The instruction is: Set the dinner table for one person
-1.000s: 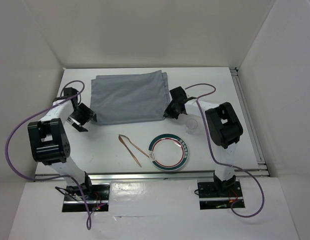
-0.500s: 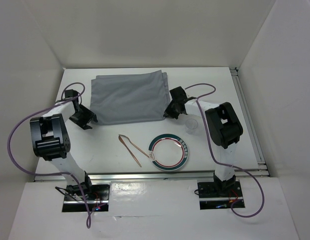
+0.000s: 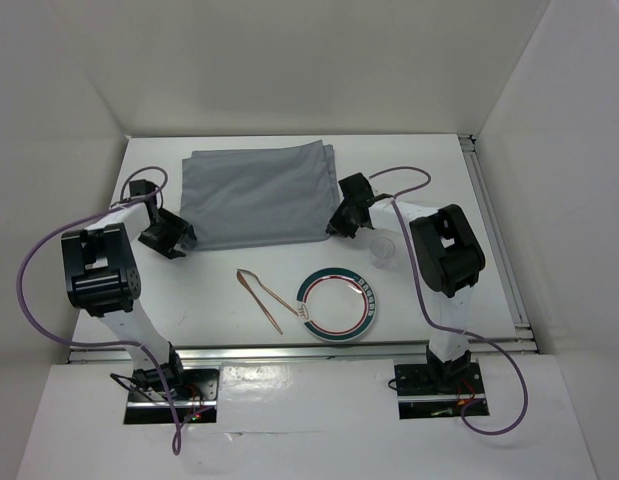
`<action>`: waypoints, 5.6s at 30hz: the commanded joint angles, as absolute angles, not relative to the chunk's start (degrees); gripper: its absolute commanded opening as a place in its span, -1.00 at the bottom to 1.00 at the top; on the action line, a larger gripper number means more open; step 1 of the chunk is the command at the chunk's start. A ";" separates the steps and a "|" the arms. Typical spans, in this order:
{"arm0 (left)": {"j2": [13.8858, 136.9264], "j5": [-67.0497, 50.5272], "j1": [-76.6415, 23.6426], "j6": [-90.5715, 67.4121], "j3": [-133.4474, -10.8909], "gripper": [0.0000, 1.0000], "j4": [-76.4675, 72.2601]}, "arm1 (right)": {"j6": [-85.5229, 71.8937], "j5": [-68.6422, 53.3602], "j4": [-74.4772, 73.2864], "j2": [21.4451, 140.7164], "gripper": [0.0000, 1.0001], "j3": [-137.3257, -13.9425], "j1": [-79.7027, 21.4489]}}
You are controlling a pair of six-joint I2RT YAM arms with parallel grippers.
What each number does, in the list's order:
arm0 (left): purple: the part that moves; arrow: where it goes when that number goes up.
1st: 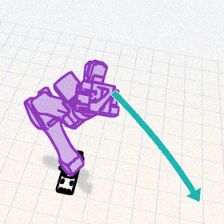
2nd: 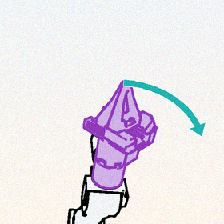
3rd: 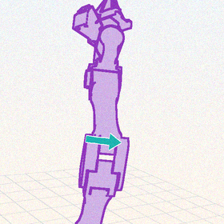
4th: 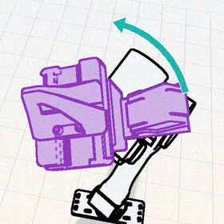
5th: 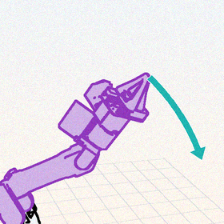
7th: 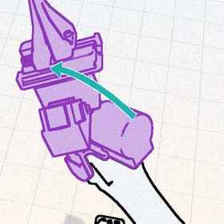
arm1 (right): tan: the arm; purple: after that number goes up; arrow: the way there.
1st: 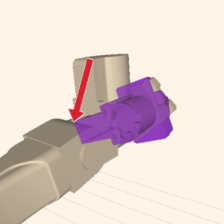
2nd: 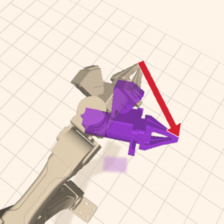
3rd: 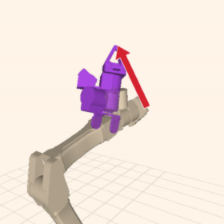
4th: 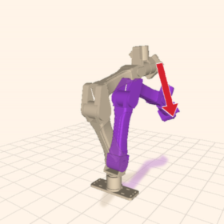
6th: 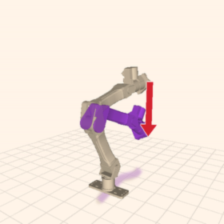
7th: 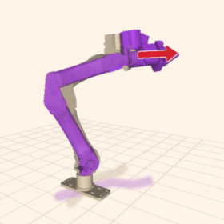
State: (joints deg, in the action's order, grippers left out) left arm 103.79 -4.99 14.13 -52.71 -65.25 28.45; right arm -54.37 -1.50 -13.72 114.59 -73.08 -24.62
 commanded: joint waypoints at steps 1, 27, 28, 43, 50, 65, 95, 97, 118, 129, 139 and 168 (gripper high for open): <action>104.51 -0.53 15.03 -53.17 -64.16 0.38 28.56 | -53.53 0.26 -15.29 115.14 -0.52 -71.02 -25.31; 101.98 -3.34 16.08 -51.16 -73.38 -1.00 34.62 | -50.03 3.95 -18.18 108.91 -1.00 -76.71 -24.26; 100.74 -3.86 16.08 -51.15 -76.78 -1.00 35.59 | -48.97 5.26 -18.89 107.68 -1.00 -78.21 -24.26; 80.43 -19.15 17.75 -43.07 -104.94 -1.00 46.93 | -38.67 7.56 -24.95 74.54 -1.00 -89.11 -22.50; 77.61 -24.16 17.75 -42.54 -110.56 -1.00 46.41 | -36.22 8.61 -27.51 67.06 -1.00 -93.16 -22.50; 100.26 -33.14 16.27 -42.01 -123.72 -1.00 39.45 | -29.36 11.43 -16.81 86.27 -1.00 -105.27 -20.66; 106.27 -28.56 13.71 -36.39 -84.64 0.21 27.60 | -37.53 -5.45 -6.76 88.69 0.35 -58.97 -9.05; 103.90 -25.59 13.71 -35.60 -86.20 0.44 29.78 | -35.95 -3.62 -9.56 87.28 0.41 -60.19 -9.05; 116.54 -1.49 2.29 -31.20 -100.99 0.26 43.25 | -25.40 -8.43 -24.52 114.96 0.03 -92.46 -9.05; 120.76 -1.41 2.29 -35.59 -92.11 0.18 37.36 | -24.35 -11.60 -22.68 119.00 0.41 -85.35 -9.05; 120.76 -0.70 2.29 -38.32 -86.75 0.03 36.12 | -24.35 -14.59 -19.08 120.06 -0.05 -79.89 -9.05; 99.07 2.81 1.76 -39.64 -72.51 0.14 39.02 | -25.40 -8.00 -21.27 105.47 0.10 -67.68 -9.05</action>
